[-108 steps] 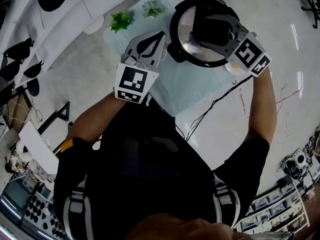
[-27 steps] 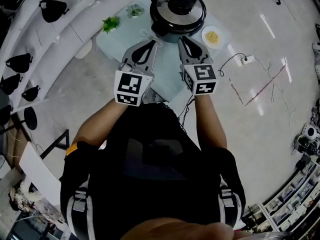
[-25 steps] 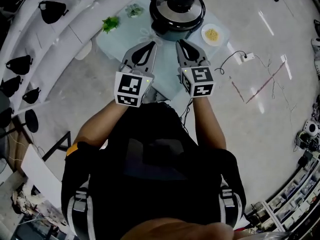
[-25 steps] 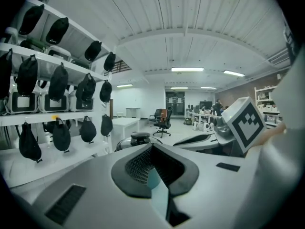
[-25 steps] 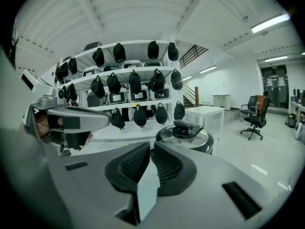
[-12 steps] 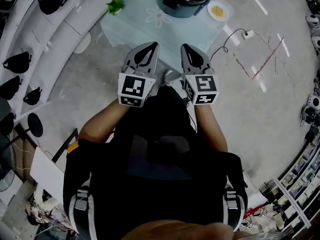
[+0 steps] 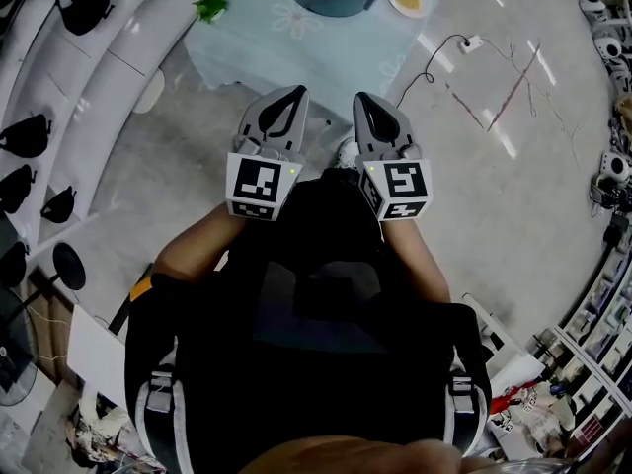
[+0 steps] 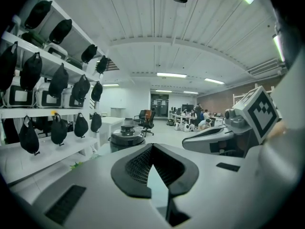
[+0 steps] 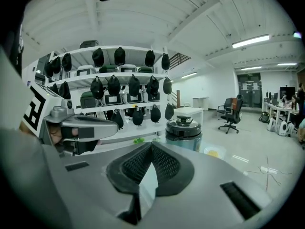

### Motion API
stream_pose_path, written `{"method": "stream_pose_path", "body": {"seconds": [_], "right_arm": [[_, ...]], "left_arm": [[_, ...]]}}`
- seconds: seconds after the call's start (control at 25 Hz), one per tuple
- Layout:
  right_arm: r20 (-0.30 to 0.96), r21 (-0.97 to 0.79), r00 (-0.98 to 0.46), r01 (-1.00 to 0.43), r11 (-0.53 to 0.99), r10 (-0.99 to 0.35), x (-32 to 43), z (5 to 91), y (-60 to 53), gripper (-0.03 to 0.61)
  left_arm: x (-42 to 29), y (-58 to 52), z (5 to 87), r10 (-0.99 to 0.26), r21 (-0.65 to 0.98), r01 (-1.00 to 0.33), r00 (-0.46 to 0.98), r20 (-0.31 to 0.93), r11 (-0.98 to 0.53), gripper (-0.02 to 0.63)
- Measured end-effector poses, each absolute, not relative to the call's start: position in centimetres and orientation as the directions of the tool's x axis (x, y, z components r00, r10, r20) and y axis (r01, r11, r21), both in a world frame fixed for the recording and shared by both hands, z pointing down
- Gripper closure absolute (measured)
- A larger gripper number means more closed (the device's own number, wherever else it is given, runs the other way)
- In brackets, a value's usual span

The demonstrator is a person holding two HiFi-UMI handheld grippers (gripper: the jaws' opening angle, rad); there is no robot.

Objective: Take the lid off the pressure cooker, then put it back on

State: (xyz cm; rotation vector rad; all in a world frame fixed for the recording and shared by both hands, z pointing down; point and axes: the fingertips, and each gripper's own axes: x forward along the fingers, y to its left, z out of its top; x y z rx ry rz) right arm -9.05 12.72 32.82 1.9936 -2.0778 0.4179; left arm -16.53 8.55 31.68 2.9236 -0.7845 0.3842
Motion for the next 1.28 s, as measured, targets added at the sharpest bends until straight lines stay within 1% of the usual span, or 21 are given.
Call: {"method": "stream_pose_path", "body": {"seconds": [0.2, 0.36, 0.6, 0.84, 1.28], "right_arm": [[0.369, -0.065, -0.073, -0.997, 0.052, -0.926, -7.7, 33.3, 14.8, 0.56], [0.385, -0.053, -0.109, -0.994, 0.096, -0.917, -5.5, 32.7, 15.4, 0.56], [0.368, -0.067, -0.101, -0.994, 0.082, -0.924, -1.5, 32.6, 15.6, 0.561], [0.351, -0.068, -0.108, -0.994, 0.09, -0.93, -1.0, 32.6, 15.6, 0.563], [0.36, -0.08, -0.091, -0.995, 0.067, -0.928, -0.9, 32.9, 16.1, 0.563]], "left_arm": [[-15.0, 10.6, 31.5, -0.482, 0.003, -0.501, 0.836, 0.263, -0.866, 0.606], [-13.0, 10.9, 32.0, -0.506, 0.032, -0.535, 0.815, 0.282, -0.844, 0.606], [-9.8, 11.7, 32.2, -0.523, 0.021, -0.551, 0.803, 0.285, -0.834, 0.606], [-8.6, 11.9, 32.4, -0.521, 0.016, -0.547, 0.805, 0.284, -0.837, 0.606], [-8.3, 12.2, 32.4, -0.504, 0.017, -0.53, 0.816, 0.285, -0.848, 0.606]]}}
